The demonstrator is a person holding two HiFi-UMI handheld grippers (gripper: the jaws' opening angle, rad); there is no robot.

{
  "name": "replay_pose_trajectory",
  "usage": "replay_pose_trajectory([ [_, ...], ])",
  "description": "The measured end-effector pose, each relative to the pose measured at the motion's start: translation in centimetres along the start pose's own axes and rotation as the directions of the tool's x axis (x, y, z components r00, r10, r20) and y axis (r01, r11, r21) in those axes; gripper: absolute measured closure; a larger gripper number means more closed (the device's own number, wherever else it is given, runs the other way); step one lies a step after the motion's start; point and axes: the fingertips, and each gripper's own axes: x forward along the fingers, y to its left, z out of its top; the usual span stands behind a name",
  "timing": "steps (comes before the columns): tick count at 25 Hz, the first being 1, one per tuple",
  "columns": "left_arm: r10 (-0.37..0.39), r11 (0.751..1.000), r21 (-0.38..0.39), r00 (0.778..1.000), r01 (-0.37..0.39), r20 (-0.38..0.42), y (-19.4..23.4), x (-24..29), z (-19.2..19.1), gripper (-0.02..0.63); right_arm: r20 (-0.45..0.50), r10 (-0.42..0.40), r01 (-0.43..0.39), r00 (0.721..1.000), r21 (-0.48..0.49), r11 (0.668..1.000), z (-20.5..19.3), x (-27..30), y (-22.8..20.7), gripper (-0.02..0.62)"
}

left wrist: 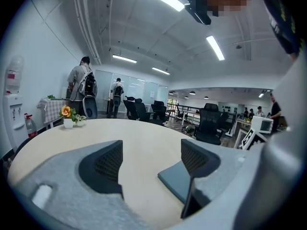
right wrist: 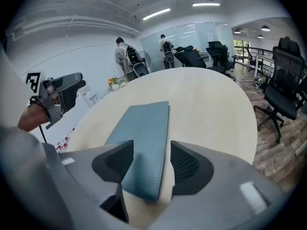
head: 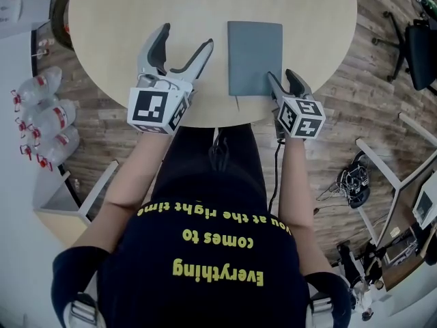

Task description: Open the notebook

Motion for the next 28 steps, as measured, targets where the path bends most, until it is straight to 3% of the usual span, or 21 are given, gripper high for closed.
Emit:
replay_pose_trajectory([
  [6, 0.016, 1.000, -0.008, 0.999, -0.016, -0.033, 0.4, -0.7, -1.2, 0.218, -0.032, 0.049, -0.046, 0.998, 0.084, 0.995, -1.5, 0.9, 0.2, 0.356],
  [15, 0.029, 0.999, -0.012, 0.998, -0.030, -0.047, 0.5, -1.1, -1.6, 0.219, -0.006, 0.115, -0.111, 0.993, 0.194, 0.975, -1.3, 0.6, 0.1, 0.403],
  [28, 0.013, 1.000, -0.025, 0.998, -0.014, -0.062, -0.5, -1.2, -2.4, 0.219, -0.016, 0.103, -0.099, 0.995, 0.190, 0.977, -1.9, 0.8, -0.4, 0.454],
])
